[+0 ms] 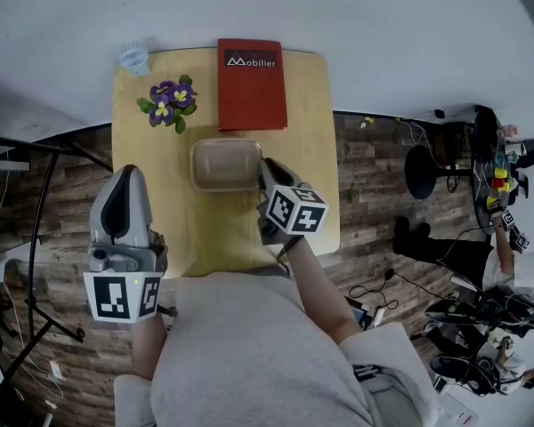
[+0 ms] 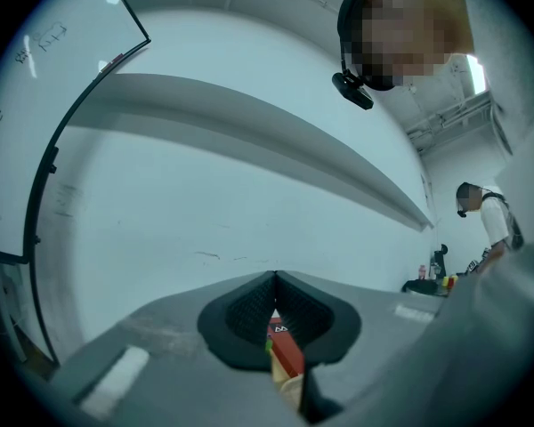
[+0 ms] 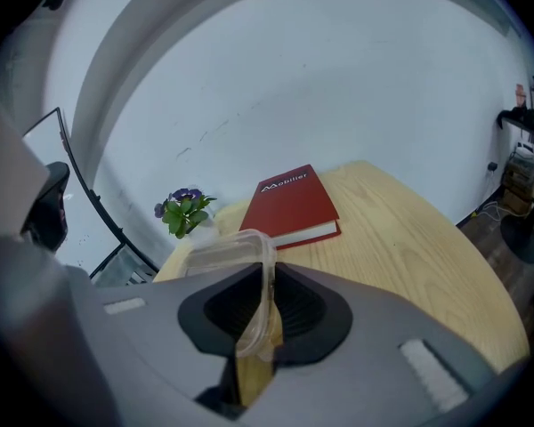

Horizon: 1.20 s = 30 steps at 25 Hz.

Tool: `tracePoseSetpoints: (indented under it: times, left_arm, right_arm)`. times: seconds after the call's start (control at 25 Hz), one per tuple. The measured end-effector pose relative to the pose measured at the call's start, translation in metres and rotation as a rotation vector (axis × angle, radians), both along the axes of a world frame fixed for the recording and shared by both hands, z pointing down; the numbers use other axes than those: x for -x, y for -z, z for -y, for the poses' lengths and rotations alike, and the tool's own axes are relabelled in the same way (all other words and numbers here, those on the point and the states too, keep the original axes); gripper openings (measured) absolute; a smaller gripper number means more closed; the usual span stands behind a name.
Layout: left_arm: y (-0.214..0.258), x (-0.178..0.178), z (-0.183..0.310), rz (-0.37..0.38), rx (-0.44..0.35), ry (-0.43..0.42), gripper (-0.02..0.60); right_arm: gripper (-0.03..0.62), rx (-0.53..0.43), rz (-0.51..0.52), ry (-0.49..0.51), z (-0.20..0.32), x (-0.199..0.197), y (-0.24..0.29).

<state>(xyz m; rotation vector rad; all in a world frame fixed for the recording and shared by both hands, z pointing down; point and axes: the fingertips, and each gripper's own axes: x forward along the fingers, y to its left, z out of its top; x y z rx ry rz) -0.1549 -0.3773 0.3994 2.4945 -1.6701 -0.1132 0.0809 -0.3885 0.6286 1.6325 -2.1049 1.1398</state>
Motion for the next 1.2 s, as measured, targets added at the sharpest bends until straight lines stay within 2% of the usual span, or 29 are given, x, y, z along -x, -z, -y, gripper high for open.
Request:
tracePoseSetpoints:
  times: [0.2,0.72,1.2]
  left_arm:
    - [0.004,-0.001,-0.005,-0.001,-0.011,0.0,0.005]
    - [0.015,0.002,-0.02,-0.007,-0.04,0.003,0.005]
    - [0.029,0.004,-0.044,-0.011,-0.074,-0.009,0.005]
  right_arm:
    - [0.043,-0.026,-0.078,-0.009,0.001,-0.007,0.002]
    - [0.04,-0.126,0.0,0.018,-0.006,0.003,0.038]
    - [0.04,-0.231,0.025,0.069,-0.023,0.022,0.079]
